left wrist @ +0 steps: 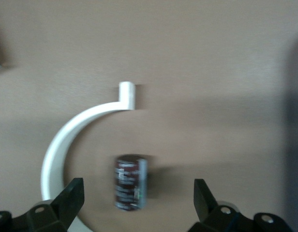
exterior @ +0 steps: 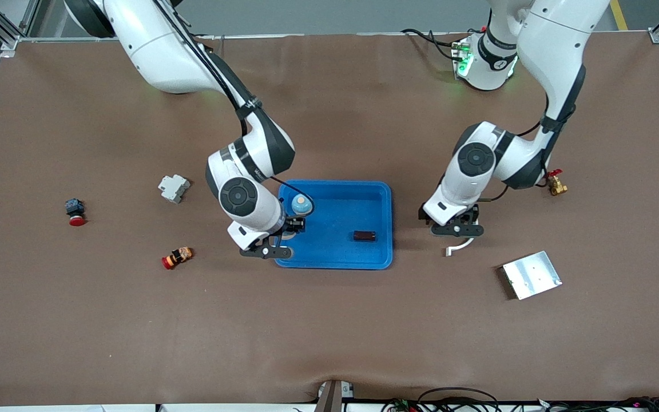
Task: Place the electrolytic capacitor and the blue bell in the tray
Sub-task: 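Place the bell in the tray while the left gripper grasps the capacitor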
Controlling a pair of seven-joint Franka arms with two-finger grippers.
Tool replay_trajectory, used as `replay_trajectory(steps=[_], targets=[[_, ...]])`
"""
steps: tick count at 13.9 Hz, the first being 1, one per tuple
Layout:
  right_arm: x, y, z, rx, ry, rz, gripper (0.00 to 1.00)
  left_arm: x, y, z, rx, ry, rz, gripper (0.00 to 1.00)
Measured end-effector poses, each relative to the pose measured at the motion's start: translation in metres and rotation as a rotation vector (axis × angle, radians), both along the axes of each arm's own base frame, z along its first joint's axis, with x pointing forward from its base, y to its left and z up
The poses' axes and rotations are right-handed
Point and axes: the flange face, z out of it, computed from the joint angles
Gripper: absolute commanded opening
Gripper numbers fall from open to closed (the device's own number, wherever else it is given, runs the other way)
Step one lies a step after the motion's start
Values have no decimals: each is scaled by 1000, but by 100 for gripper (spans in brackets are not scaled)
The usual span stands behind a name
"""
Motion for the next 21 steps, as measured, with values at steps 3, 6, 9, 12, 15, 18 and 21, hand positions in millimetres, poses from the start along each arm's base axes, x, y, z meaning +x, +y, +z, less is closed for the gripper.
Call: replay_trajectory(steps=[3,6,9,12,15,18,21], targets=[[0,9,-1,3,-3,-28,0,-3,20,-9,-32,-29,-7,100],[-10,29,-12,-2,5,-31,0,-10,27,-17,-52,-40,-2,100],[-13,38,-23,-5,8,-32,0,-12,26,-19,-53,-38,-4,100],[-8,32,-29,-11,4,-43,16,-14,24,-22,-53,-31,-8,100],[-4,30,-35,3,-8,-65,67,-16,22,-28,-54,-21,-12,100],[0,26,-37,37,-1,-108,100,-17,22,-33,-55,-15,-12,100],[2,26,-36,40,-6,-109,100,-17,21,-35,-59,-17,-8,68]])
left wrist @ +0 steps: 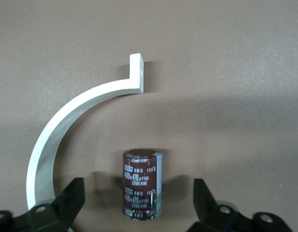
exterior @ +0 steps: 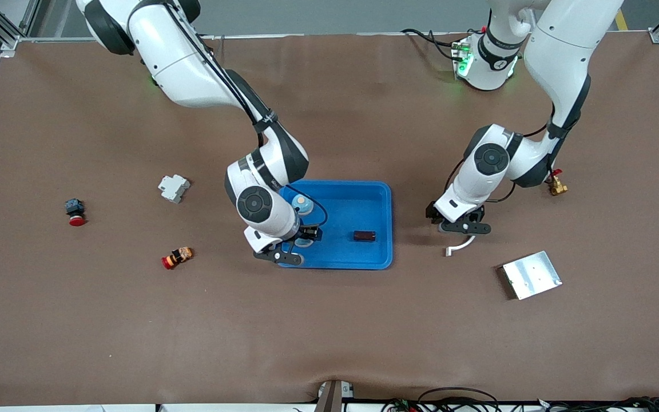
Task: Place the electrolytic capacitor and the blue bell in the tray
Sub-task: 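Place the bell in the tray while the left gripper grasps the capacitor, then carry the second capacitor over the tray while the right gripper withdraws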
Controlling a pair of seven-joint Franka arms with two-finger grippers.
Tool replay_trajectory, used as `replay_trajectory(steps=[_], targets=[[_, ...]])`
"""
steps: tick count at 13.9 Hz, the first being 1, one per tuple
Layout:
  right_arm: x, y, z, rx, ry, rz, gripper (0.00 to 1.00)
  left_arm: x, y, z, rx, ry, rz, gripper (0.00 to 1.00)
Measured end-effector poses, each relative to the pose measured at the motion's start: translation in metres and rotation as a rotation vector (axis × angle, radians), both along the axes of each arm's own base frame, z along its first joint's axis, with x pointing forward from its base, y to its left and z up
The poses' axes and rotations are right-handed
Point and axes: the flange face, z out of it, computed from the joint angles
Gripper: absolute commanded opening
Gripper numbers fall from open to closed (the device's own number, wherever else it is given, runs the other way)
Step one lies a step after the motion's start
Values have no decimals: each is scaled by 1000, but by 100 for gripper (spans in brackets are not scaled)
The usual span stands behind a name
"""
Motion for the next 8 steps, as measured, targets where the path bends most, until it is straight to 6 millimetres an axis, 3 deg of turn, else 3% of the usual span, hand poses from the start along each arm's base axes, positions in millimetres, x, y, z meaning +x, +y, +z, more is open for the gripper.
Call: replay_trajectory(steps=[2,4,6,8], targets=[[6,-4,5,2,-13,-1,100,1,-1,1,-4,-5,10,28],[21,-23,17,0,-14,-7,100,3,-2,3,-8,-12,16,0],[38,-62,46,-17,40,2,100,4,-3,4,-9,-14,16,0],[52,-119,89,-48,107,11,100,4,-3,5,-10,-16,16,0]])
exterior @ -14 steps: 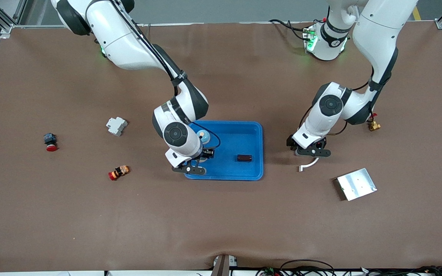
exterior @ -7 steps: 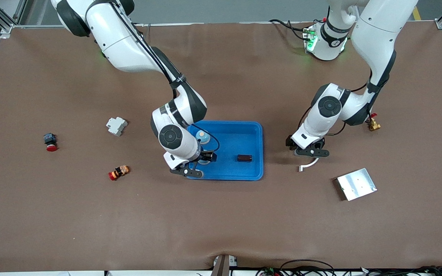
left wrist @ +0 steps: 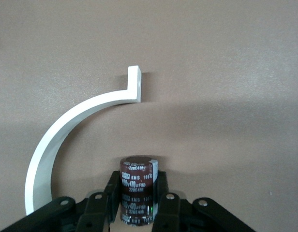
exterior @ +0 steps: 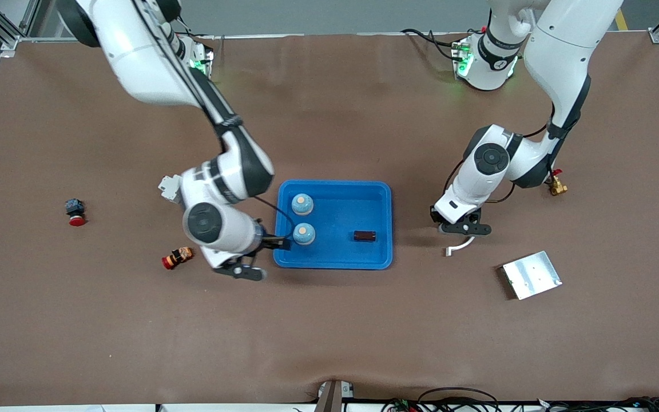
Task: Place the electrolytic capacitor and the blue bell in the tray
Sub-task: 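Carry the second capacitor over the tray while the right gripper withdraws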
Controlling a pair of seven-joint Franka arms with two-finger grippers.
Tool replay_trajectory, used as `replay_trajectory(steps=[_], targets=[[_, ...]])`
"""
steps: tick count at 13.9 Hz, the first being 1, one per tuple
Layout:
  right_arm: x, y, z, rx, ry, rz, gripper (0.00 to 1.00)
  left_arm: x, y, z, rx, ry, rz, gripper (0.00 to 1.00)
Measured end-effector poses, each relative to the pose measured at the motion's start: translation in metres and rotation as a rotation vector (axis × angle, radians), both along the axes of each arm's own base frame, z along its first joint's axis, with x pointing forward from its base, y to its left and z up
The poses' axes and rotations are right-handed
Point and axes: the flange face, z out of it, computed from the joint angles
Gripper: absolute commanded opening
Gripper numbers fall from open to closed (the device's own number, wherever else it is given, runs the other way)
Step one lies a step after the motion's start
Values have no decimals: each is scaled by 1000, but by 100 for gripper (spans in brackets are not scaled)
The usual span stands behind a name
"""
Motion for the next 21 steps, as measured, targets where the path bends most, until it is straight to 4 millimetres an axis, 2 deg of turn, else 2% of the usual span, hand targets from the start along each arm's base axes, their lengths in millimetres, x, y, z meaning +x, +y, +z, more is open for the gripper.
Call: replay_trajectory(steps=[3,6,9,11,12,14,17,19,21], targets=[[9,-91,72,-10,50,37,100,3,-4,4,-12,-10,44,0],[7,-166,125,-19,49,70,100,-1,-22,8,-28,8,161,0],[6,-238,151,-4,30,92,100,4,-33,18,18,66,273,0],[1,-274,161,-16,22,73,100,14,-48,38,21,103,452,0],[-5,-283,168,-35,19,73,100,18,-59,49,13,109,540,0],[-21,-283,186,-61,6,87,100,17,-88,68,-24,109,687,0],[-40,-279,208,-63,-20,115,100,0,-135,82,-68,103,868,0],[-41,-278,209,-62,-30,124,100,-11,-160,88,-85,97,933,0],[-41,-278,206,-62,-31,126,100,-17,-174,94,-98,92,966,0]])
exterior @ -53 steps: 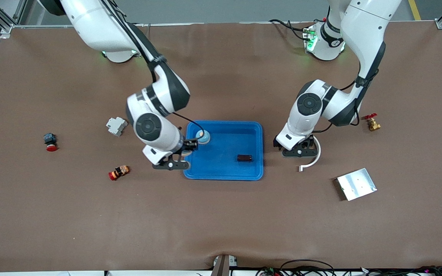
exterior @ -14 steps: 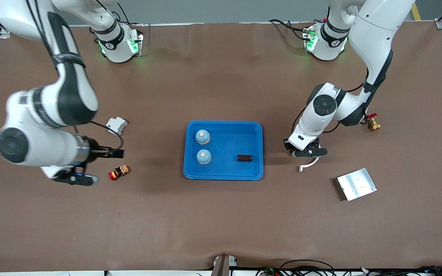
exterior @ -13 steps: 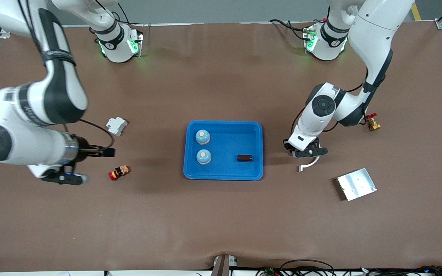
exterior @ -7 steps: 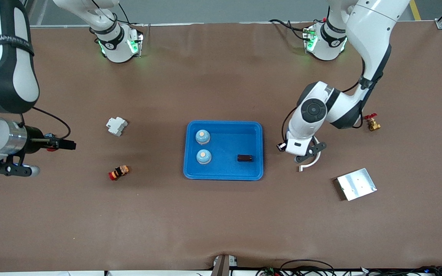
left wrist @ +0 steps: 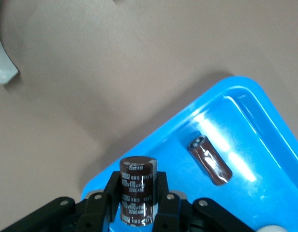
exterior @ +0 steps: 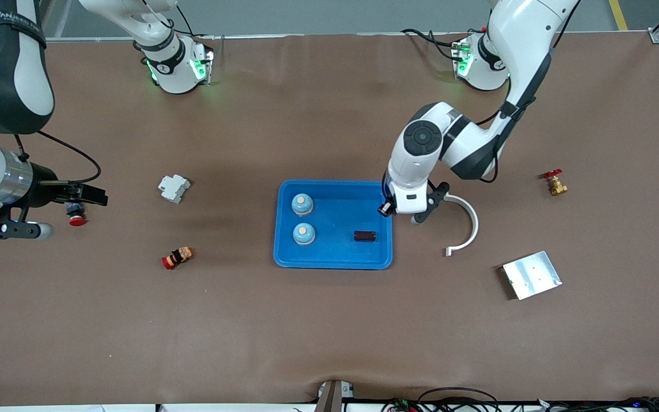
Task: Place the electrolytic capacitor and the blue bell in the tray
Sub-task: 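Carry the second capacitor over the tray while the right gripper withdraws, then lower the capacitor into the tray and open the left gripper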
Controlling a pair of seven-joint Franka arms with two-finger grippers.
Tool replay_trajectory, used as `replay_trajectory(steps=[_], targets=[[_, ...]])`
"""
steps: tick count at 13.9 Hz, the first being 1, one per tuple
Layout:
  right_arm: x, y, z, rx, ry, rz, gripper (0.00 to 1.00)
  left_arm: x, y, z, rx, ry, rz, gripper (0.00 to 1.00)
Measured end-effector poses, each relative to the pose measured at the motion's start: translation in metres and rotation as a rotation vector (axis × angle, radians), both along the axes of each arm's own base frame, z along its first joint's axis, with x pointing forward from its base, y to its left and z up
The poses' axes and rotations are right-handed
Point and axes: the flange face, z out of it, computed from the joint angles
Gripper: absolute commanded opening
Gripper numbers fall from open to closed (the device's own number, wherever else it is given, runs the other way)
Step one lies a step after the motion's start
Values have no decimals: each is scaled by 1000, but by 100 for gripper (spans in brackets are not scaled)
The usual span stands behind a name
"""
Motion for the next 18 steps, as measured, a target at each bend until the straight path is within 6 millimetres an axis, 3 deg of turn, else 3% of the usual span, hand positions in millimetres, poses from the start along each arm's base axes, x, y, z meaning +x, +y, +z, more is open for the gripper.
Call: replay_trajectory(steps=[4,8,12,18], targets=[[0,1,0,0,-5,3,100,-4,-15,4,-14,-2,120,0],[0,2,7,1,-23,5,100,-13,-33,-5,-20,19,251,0],[-5,2,27,3,-65,6,100,-27,-52,-22,-11,46,326,0],[-20,5,62,7,-117,14,100,-10,-54,-55,19,32,489,0]])
